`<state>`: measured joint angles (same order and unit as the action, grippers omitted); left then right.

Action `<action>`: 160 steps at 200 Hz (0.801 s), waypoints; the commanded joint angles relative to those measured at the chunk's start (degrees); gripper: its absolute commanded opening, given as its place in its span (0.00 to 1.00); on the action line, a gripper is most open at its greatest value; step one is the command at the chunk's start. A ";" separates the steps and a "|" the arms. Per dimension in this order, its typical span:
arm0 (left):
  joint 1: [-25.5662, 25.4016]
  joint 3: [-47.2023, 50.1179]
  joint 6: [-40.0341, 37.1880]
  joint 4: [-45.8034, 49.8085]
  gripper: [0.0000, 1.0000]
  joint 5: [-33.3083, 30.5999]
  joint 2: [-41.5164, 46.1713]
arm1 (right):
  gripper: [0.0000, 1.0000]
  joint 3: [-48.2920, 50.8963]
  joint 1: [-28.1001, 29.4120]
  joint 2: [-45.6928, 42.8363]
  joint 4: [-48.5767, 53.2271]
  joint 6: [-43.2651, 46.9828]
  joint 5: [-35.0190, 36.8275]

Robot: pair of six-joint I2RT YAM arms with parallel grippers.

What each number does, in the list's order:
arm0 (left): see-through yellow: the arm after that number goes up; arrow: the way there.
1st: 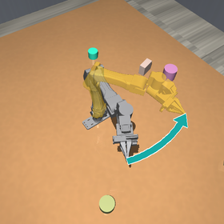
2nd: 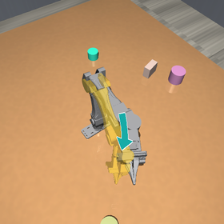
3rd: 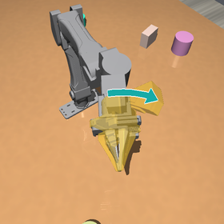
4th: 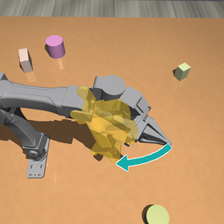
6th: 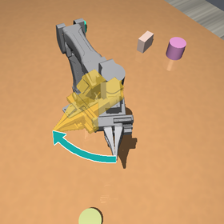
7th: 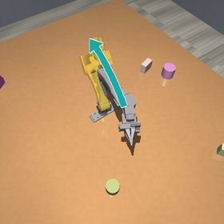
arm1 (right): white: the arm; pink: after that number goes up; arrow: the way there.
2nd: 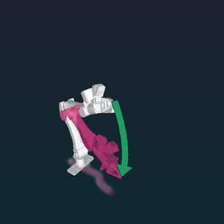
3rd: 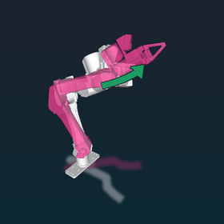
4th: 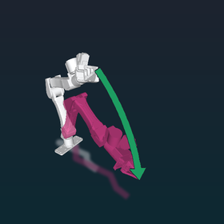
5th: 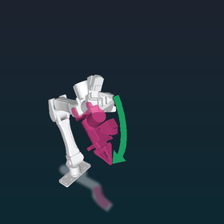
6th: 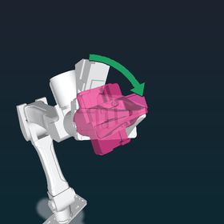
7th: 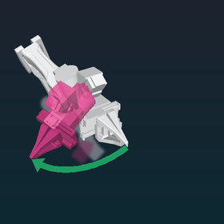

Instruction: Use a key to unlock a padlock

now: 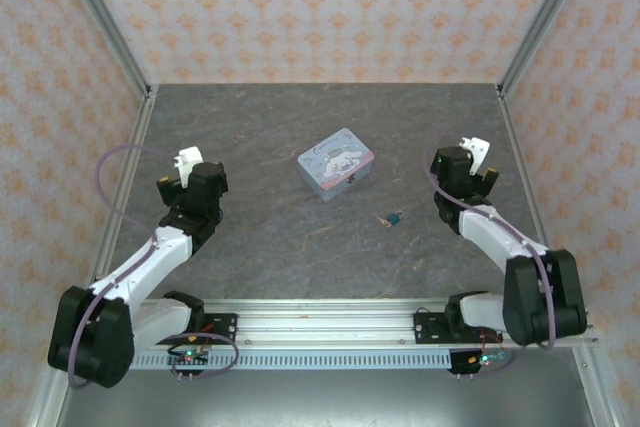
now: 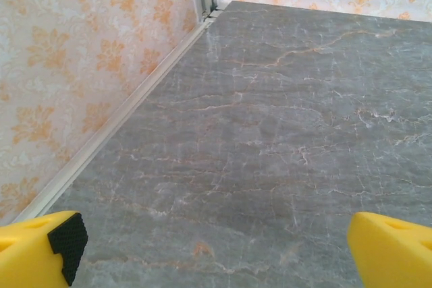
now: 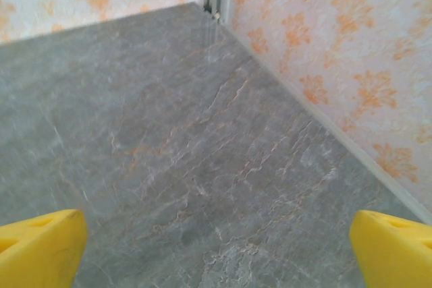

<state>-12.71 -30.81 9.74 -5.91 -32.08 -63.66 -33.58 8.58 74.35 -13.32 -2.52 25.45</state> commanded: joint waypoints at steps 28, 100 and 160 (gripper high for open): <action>4.15 7.99 -8.50 -31.21 1.00 6.29 -11.25 | 0.99 11.80 -0.61 6.39 -31.41 5.69 -4.37; 9.64 7.19 -9.66 -38.90 1.00 22.94 -22.54 | 0.99 10.38 -8.27 13.58 -33.77 3.84 -24.00; 9.68 6.81 -9.41 -37.60 1.00 22.99 -22.24 | 0.99 11.00 -7.52 12.91 -34.04 3.84 -21.59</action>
<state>-3.60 -22.92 1.39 -41.82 -9.37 -86.74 -22.72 0.97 88.55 -45.58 2.00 4.47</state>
